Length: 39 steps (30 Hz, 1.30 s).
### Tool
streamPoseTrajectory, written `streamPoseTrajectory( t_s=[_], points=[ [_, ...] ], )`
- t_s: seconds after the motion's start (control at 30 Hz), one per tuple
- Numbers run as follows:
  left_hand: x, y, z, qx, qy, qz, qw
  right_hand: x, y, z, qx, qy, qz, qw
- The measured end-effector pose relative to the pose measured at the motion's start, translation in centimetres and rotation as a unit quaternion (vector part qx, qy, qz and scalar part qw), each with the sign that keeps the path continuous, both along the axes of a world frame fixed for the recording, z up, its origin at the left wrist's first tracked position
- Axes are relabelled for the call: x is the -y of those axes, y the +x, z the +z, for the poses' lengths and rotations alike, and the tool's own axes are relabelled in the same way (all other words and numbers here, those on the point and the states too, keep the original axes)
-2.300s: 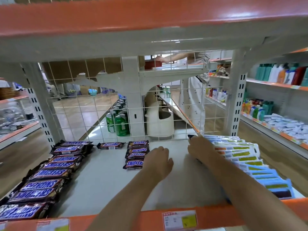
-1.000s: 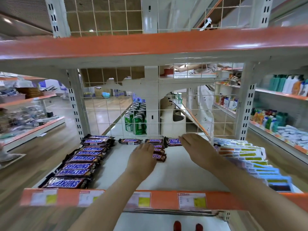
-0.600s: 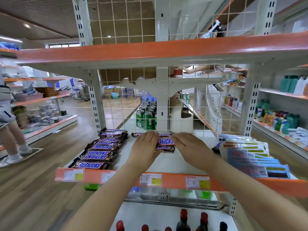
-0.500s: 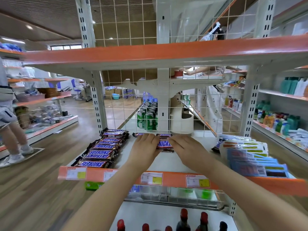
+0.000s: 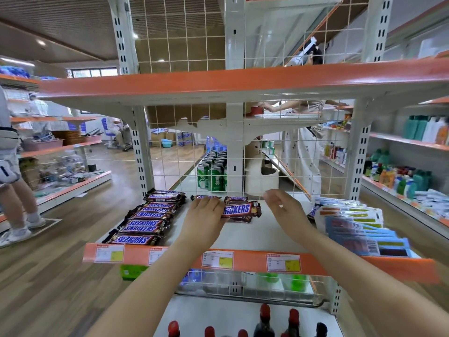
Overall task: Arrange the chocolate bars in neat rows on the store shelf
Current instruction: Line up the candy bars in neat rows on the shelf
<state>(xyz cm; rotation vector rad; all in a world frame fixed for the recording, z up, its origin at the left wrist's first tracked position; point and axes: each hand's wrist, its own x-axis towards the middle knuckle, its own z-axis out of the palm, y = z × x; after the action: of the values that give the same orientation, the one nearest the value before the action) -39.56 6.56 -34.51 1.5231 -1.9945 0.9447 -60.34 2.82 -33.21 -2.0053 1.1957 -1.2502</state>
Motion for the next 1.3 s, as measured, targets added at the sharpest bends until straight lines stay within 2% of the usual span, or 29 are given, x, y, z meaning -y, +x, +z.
streamPoseTrajectory(
  t_s=[0.07, 0.2, 0.27, 0.4, 0.47, 0.53, 0.67, 0.8, 1.0, 1.13, 1.3],
  points=[
    [0.2, 0.1, -0.2, -0.002, -0.003, 0.002, 1.000, 0.1, 0.4, 0.9, 0.055, 0.083, 0.023, 0.995],
    [0.4, 0.2, -0.8, 0.000, -0.005, -0.007, 1.000, -0.3, 1.3, 1.8, -0.013, 0.205, 0.057, 0.977],
    [0.5, 0.3, -1.0, 0.002, -0.009, -0.012, 1.000, -0.2, 1.7, 1.4, -0.031, 0.222, 0.063, 0.973],
    [0.7, 0.8, -1.4, -0.013, 0.010, -0.028, 0.999, 0.3, 2.0, 0.7, -0.010, 0.217, 0.059, 0.974],
    [0.2, 0.6, -1.1, -0.055, 0.045, -0.034, 0.997, 0.4, 2.1, 0.7, -0.001, 0.205, 0.047, 0.978],
    [-0.1, 0.4, -0.9, -0.134, 0.101, -0.017, 0.986, 0.5, 2.0, 0.5, 0.010, 0.188, 0.030, 0.982],
    [-0.3, 0.3, -0.6, -0.356, 0.138, -0.020, 0.924, 0.5, 1.3, 0.5, 0.066, 0.184, 0.016, 0.981],
    [0.0, 0.0, -0.2, -0.555, 0.189, -0.051, 0.809, 0.3, 1.0, 0.7, 0.098, 0.185, 0.013, 0.978],
    [-0.5, -0.5, 0.4, -0.667, 0.294, -0.099, 0.677, 0.1, 1.1, 0.7, 0.107, 0.211, 0.031, 0.971],
    [-0.7, -0.9, 0.2, -0.689, 0.301, -0.132, 0.646, 0.0, 1.4, 0.6, 0.089, 0.215, 0.050, 0.971],
    [-0.8, -0.9, 0.0, -0.706, 0.294, -0.136, 0.629, -0.2, 1.7, 0.5, 0.092, 0.215, 0.050, 0.971]
  ],
)
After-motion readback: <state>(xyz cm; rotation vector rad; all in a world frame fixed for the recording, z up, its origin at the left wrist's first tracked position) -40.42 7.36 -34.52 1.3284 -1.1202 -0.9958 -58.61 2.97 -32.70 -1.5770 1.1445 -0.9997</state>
